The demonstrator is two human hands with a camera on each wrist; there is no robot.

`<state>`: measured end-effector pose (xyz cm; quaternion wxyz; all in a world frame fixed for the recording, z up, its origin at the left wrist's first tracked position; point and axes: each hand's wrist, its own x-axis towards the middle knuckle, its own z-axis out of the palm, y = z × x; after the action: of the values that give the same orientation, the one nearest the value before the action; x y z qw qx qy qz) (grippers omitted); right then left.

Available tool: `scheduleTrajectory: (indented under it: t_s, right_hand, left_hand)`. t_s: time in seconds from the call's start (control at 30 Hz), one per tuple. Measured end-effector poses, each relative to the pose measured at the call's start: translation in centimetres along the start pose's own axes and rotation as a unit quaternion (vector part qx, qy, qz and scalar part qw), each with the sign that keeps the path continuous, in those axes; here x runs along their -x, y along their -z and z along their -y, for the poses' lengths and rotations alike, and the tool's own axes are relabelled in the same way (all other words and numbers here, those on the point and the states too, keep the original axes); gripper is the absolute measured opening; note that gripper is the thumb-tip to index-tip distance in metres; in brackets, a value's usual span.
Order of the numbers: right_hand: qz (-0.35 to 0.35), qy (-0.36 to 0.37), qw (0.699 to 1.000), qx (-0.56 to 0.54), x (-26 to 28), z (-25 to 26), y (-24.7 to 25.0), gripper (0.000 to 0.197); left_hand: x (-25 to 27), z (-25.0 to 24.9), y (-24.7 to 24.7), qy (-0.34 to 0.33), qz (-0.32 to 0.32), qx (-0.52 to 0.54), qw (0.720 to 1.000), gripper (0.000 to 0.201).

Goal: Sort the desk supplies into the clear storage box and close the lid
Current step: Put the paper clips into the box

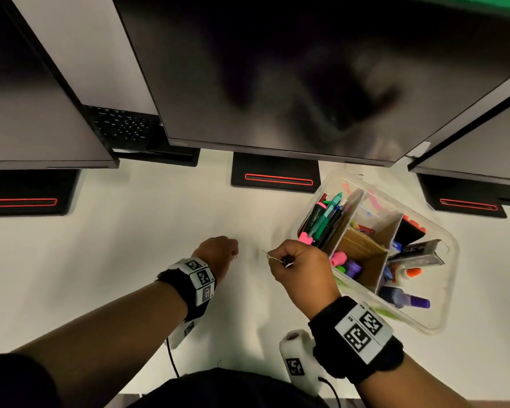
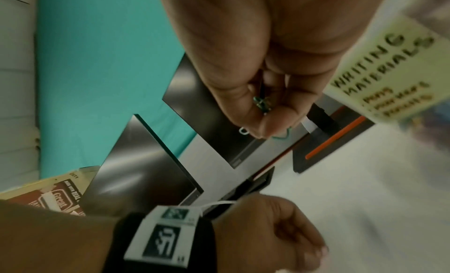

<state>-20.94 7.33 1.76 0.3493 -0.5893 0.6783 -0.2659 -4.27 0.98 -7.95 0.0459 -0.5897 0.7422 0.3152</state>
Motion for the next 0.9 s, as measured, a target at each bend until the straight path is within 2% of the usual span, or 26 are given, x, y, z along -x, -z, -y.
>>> scheduleTrajectory:
  t_s: [0.13,0.3,0.4,0.47,0.57,0.63,0.7,0.73,0.8,0.9]
  right_hand:
    - [-0.082,-0.007,0.996,-0.025,-1.2,0.1,4.2,0.013]
    - [-0.182,-0.099,0.976,-0.069,-4.3,-2.4,11.1,0.021]
    - [-0.173,-0.154,0.972,-0.035,-5.7,-3.8,13.8,0.022]
    - [-0.159,-0.179,0.971,-0.007,-6.4,-4.6,14.8,0.024]
    - [-0.125,-0.203,0.970,0.042,-7.5,-5.4,15.4,0.027]
    - [-0.105,-0.204,0.972,0.057,-8.0,-5.4,15.8,0.025]
    - [-0.068,-0.201,0.974,0.083,-8.2,-5.4,16.4,0.014]
    - [-0.066,-0.204,0.973,0.089,-8.1,-5.5,16.7,0.018]
    - [-0.077,-0.217,0.972,0.042,-7.7,-5.7,17.8,0.024]
    - [-0.097,-0.208,0.973,0.003,-6.1,-6.1,20.2,0.019]
  left_hand:
    - [0.1,-0.6,0.1,-0.004,0.014,-0.053,0.998,0.019]
    - [0.6,-1.8,1.5,-0.026,0.057,-0.075,0.995,0.020]
    - [0.8,-5.0,4.6,-0.068,-0.024,0.000,0.997,0.022]
    - [1.0,-8.7,7.0,-0.126,-0.083,0.034,0.988,0.019]
    - [0.7,-14.7,9.1,-0.214,-0.129,0.073,0.965,0.016]
    - [-0.1,-18.3,9.0,-0.242,-0.130,0.105,0.956,0.018]
    - [-1.2,-20.8,8.2,-0.243,-0.112,0.112,0.957,0.027]
    - [-1.7,-21.6,7.7,-0.239,-0.096,0.097,0.961,0.032]
    - [-2.7,-22.2,6.9,-0.236,-0.079,0.044,0.968,0.039]
    - [-3.6,-20.9,6.7,-0.256,-0.095,-0.028,0.962,0.041]
